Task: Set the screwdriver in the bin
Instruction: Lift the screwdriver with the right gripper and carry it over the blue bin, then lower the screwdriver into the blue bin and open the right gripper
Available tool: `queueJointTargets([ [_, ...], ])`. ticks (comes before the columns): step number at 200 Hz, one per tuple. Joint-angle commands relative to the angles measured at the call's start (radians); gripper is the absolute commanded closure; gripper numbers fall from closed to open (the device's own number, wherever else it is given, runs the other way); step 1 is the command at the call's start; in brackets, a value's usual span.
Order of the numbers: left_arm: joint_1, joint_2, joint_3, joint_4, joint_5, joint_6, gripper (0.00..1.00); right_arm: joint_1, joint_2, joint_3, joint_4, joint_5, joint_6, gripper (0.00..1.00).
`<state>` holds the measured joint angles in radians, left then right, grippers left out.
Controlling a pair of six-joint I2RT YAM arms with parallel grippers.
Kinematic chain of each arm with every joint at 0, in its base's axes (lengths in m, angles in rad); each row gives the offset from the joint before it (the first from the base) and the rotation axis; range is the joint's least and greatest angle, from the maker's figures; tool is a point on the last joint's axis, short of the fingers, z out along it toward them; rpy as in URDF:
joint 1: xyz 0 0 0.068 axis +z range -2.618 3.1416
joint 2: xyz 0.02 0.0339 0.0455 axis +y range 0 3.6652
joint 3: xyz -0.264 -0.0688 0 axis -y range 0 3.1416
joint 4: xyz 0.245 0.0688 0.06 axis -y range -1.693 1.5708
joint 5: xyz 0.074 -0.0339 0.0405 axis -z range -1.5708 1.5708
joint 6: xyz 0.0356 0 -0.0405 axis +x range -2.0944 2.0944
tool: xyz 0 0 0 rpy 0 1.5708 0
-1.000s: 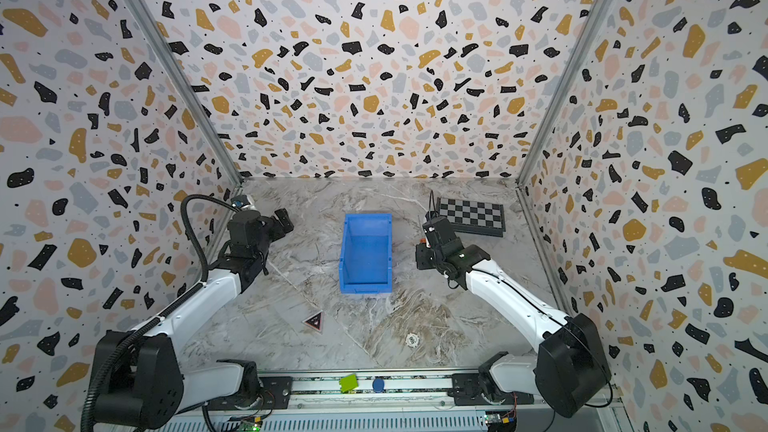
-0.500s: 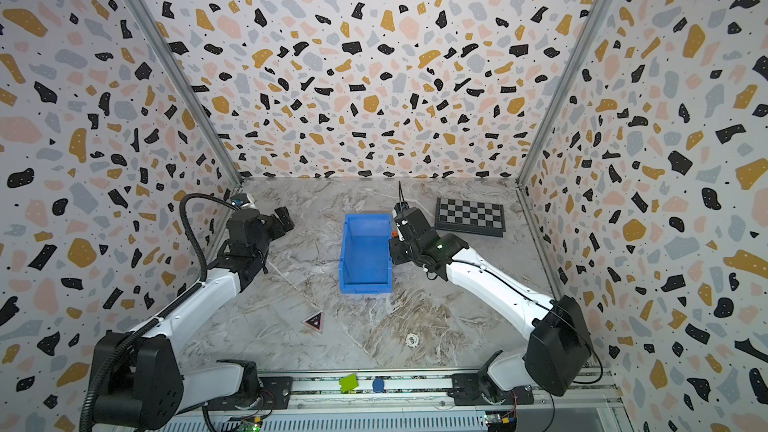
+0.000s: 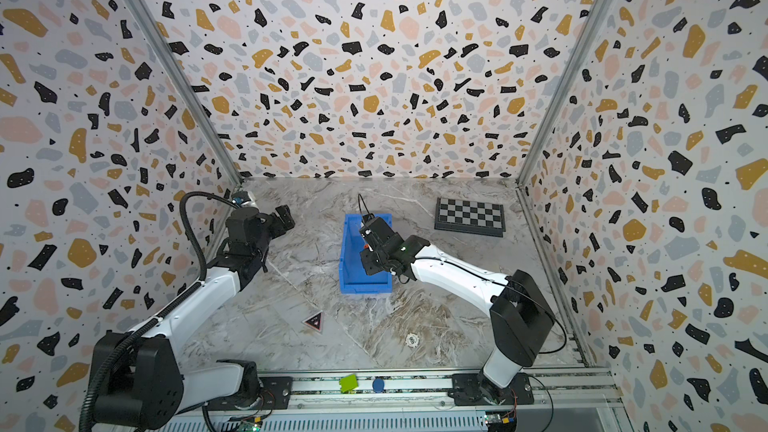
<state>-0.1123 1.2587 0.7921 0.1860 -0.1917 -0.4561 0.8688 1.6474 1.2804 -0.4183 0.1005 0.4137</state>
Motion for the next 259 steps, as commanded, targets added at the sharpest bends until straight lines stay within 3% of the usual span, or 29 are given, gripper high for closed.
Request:
queueJointTargets([
  [1,0.000,-0.001,0.044,0.016,0.026,0.011,0.00,0.005,0.025,0.047,-0.010,0.009,0.048,0.72],
  [127,0.000,-0.041,0.042,0.026,0.047,0.006,0.00,0.018,0.236,0.201,-0.087,0.076,0.086,0.70],
  [259,0.000,-0.068,-0.017,0.053,0.038,-0.002,0.00,0.027,0.320,0.228,-0.107,0.107,0.075,0.67],
])
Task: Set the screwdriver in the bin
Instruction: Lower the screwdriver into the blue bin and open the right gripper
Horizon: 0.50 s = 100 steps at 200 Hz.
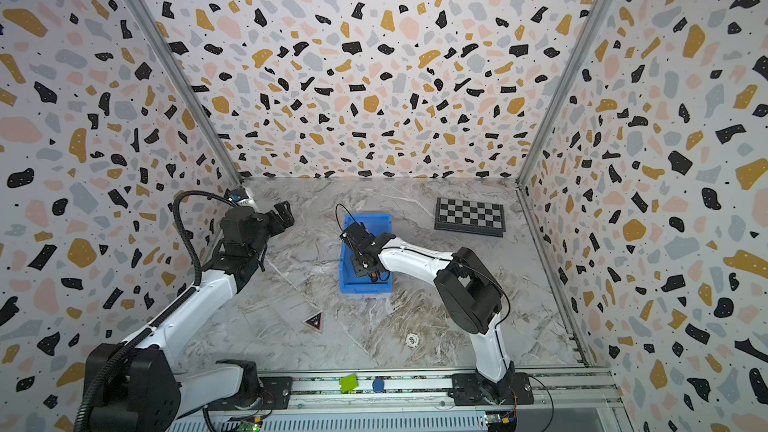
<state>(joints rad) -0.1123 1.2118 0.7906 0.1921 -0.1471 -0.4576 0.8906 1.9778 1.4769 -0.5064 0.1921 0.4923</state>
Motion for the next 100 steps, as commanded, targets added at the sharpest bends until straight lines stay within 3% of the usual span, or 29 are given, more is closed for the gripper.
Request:
queueJointTargets([
  [1,0.000,-0.021,-0.016,0.046,-0.006,-0.001,0.00,0.005,-0.011,0.032,-0.019,0.016,-0.004,0.67],
  [100,0.001,-0.006,0.014,0.029,-0.037,0.020,0.00,0.003,-0.093,0.072,-0.003,-0.008,-0.052,0.66],
])
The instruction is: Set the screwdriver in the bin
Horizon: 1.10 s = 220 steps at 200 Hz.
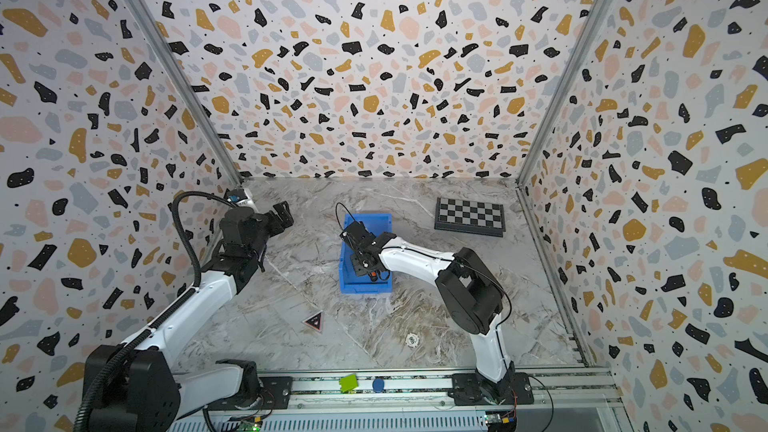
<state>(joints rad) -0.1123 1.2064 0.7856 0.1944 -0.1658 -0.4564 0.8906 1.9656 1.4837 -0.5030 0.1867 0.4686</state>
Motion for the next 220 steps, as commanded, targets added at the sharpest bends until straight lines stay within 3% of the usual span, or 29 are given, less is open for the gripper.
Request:
queueJointTargets([
  [1,0.001,-0.001,0.019,0.027,-0.018,0.019,0.00,0.003,-0.081,0.066,-0.006,-0.003,-0.029,0.66],
  [68,0.001,0.006,0.031,0.006,-0.034,0.034,0.00,-0.045,-0.181,0.070,-0.005,-0.017,-0.090,0.63],
  [141,0.000,0.012,0.039,-0.005,-0.058,0.039,0.00,-0.175,-0.340,-0.021,0.006,-0.023,-0.166,0.57],
  [182,0.001,-0.008,0.011,0.023,-0.089,0.050,0.00,-0.284,-0.465,-0.144,0.104,-0.058,-0.230,0.53],
  [207,0.000,-0.057,-0.019,0.029,-0.098,0.087,0.00,-0.375,-0.554,-0.249,0.171,-0.065,-0.277,0.45],
  [220,0.000,-0.092,-0.074,0.100,-0.150,0.094,0.00,-0.433,-0.606,-0.328,0.225,-0.076,-0.305,0.29],
])
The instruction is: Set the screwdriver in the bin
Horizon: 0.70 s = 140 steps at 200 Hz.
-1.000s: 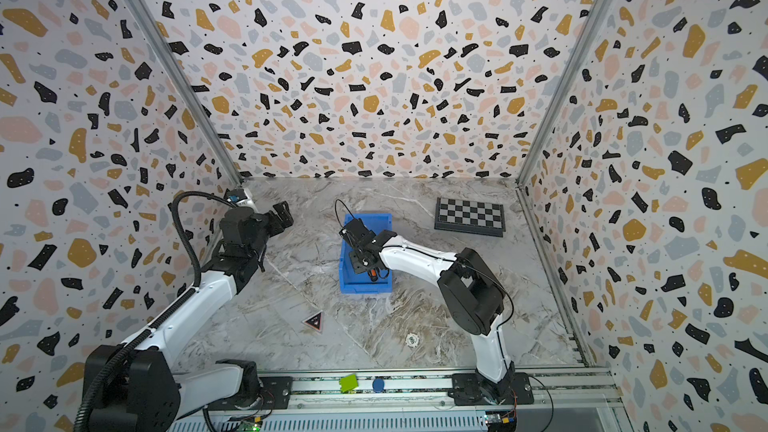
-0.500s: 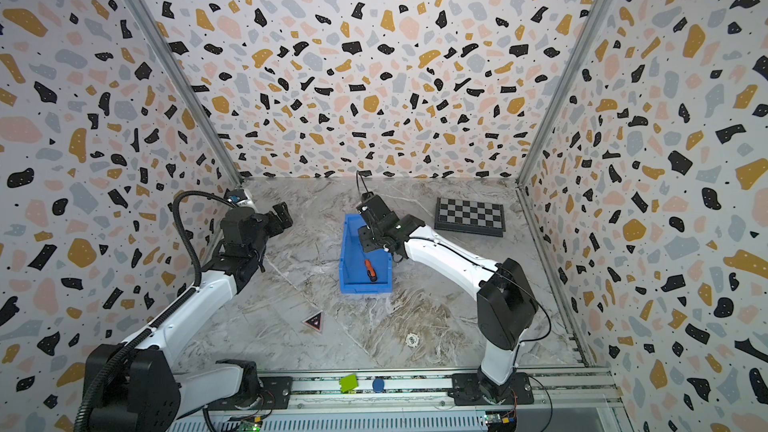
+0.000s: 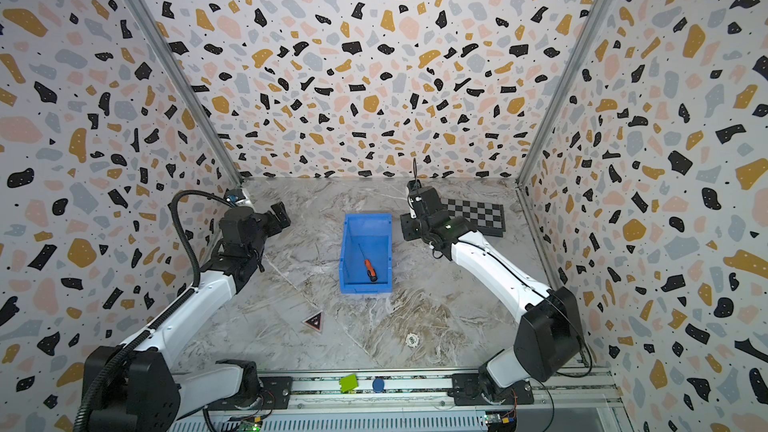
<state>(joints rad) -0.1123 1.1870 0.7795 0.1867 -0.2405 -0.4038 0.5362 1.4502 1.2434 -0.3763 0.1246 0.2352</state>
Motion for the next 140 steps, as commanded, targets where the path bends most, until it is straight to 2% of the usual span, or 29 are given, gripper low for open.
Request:
queueJointTargets([
  [1,0.001,-0.075,-0.071,0.111,-0.077,0.042,0.00,-0.083,-0.095,-0.094,0.102,-0.014,-0.072,0.28],
  [31,0.001,-0.154,-0.138,0.132,-0.127,0.057,0.00,-0.217,-0.201,-0.287,0.246,-0.028,-0.069,0.09],
  [38,0.000,-0.171,-0.166,0.154,-0.150,0.068,0.00,-0.231,-0.225,-0.331,0.284,-0.002,-0.074,0.00],
  [59,0.002,-0.220,-0.259,0.250,-0.212,0.073,0.00,-0.251,-0.308,-0.444,0.363,0.100,-0.095,0.01],
  [78,0.001,-0.277,-0.334,0.305,-0.224,0.094,0.00,-0.278,-0.393,-0.543,0.453,0.088,-0.124,0.01],
  [100,0.002,-0.325,-0.418,0.377,-0.248,0.146,0.00,-0.299,-0.468,-0.616,0.493,0.122,-0.098,0.01],
  [140,0.001,-0.339,-0.539,0.489,-0.305,0.197,0.00,-0.345,-0.494,-0.726,0.597,0.210,-0.084,0.01],
])
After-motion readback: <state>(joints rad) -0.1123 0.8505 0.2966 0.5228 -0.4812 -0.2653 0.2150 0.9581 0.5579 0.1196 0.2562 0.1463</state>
